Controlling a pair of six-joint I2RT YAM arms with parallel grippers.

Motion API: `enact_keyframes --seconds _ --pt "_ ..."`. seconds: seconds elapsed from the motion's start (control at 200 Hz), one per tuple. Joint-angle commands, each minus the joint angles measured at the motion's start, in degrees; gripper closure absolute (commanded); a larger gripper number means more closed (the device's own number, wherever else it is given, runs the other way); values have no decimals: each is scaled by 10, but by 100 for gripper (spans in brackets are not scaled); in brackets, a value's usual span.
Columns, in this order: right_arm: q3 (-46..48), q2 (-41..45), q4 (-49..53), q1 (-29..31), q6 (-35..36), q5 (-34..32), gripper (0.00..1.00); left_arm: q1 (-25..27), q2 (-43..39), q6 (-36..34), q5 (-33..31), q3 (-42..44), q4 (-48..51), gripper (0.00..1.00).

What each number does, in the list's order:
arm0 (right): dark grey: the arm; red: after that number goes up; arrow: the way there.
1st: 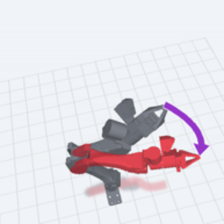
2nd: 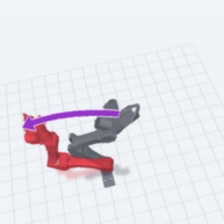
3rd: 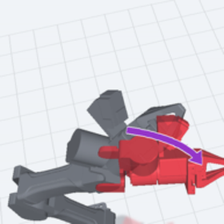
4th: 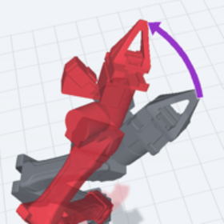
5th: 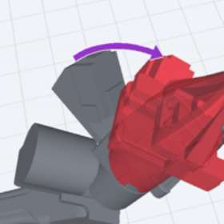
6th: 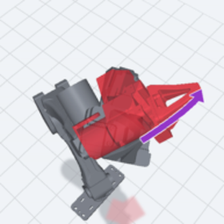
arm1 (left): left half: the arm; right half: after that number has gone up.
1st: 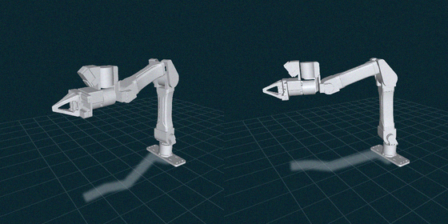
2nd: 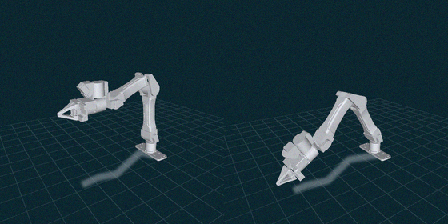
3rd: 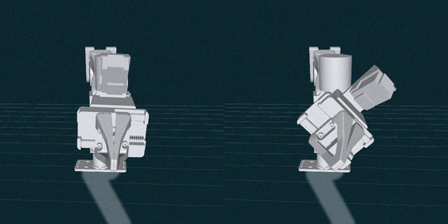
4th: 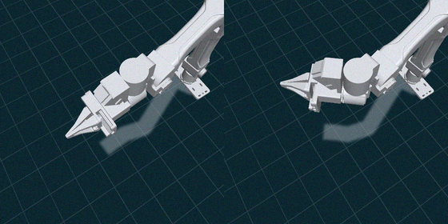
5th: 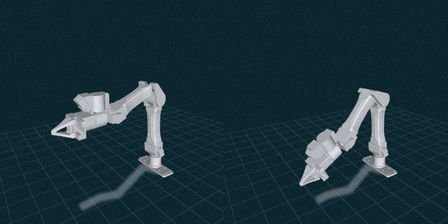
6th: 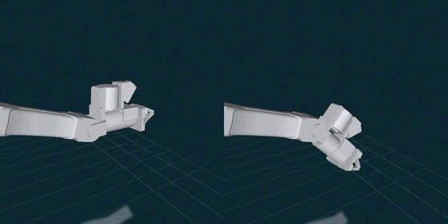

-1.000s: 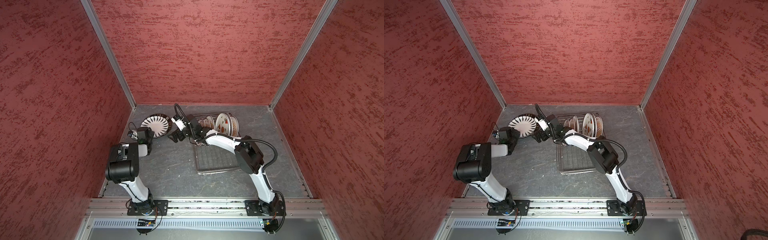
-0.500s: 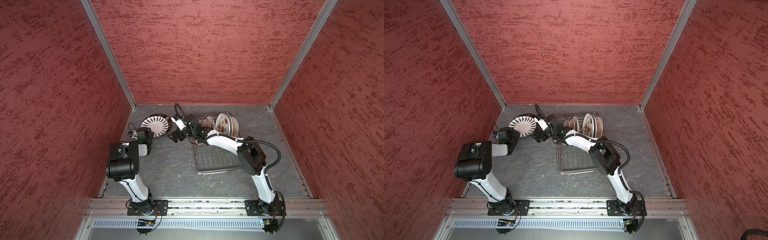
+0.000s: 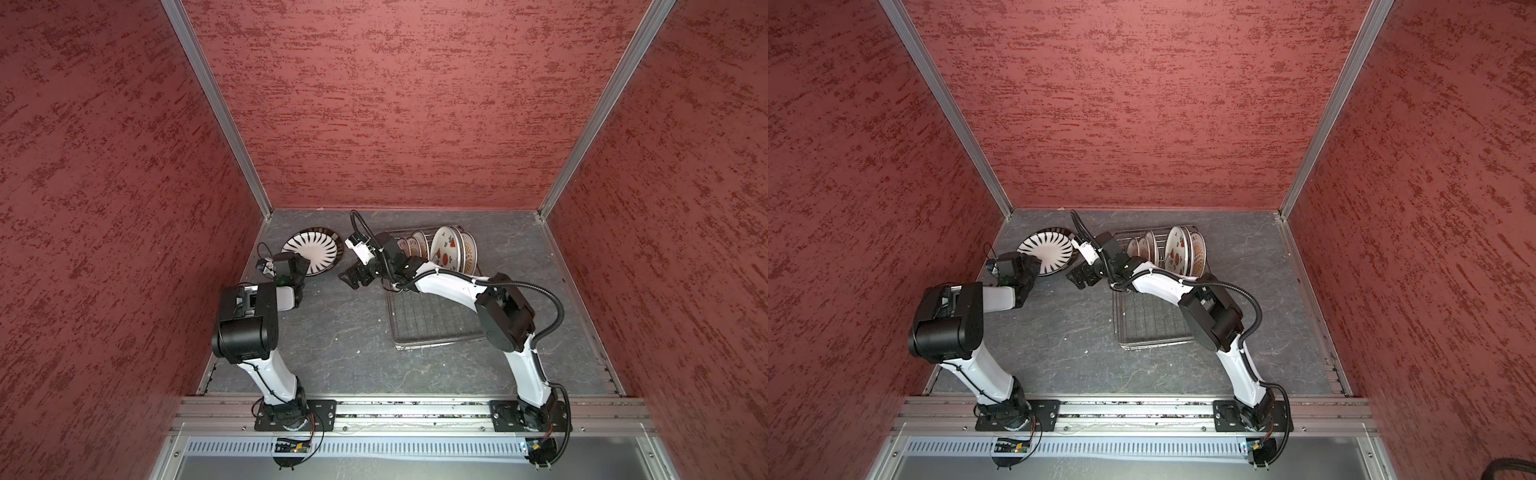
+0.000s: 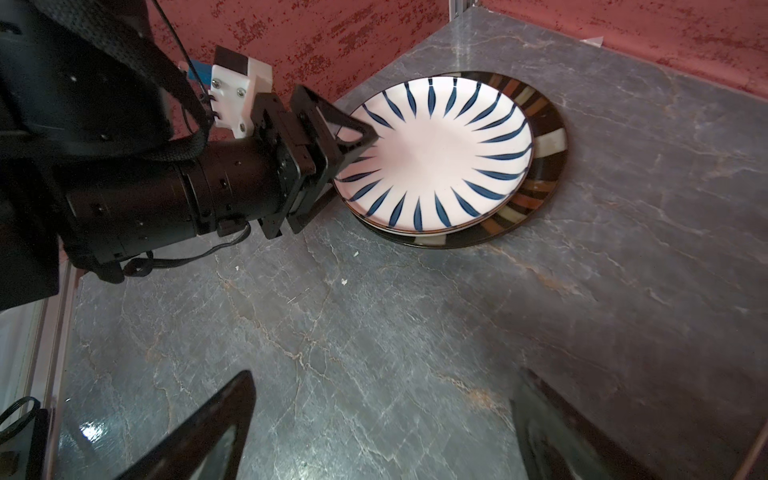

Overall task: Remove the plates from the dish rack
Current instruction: 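Open the left gripper off the plate and draw it back toward the rack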

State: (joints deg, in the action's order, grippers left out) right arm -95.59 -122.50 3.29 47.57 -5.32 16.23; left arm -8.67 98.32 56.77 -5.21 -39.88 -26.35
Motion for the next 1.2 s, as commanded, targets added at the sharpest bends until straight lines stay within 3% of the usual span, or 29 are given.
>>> enact_keyframes --seconds 0.0,0.251,0.421,0.621,0.797,0.957,1.027,1.122,1.192 --pt "11 47 -22 8 13 -10 3 0 -38 -5 -15 16 8 12" --pt "34 87 -17 20 20 -8 2 1 -123 -7 -2 75 -4 0" --pt "85 146 -38 29 5 -56 1 6 -245 -18 1 137 5 1" --pt "214 265 -84 31 -6 -97 1 30 -429 -102 103 179 67 1" --pt "339 383 -135 30 -19 -135 1 114 -587 -162 141 208 107 1" --pt "407 464 -131 29 -26 -214 1 204 -646 -187 185 220 101 1" --pt "428 485 -127 28 -25 -245 1 241 -646 -175 221 241 41 1" --pt "442 502 -115 17 -38 -292 1 302 -618 -143 247 284 -120 1" --pt "442 506 -102 -1 -52 -328 1 343 -598 -161 237 275 -133 1"
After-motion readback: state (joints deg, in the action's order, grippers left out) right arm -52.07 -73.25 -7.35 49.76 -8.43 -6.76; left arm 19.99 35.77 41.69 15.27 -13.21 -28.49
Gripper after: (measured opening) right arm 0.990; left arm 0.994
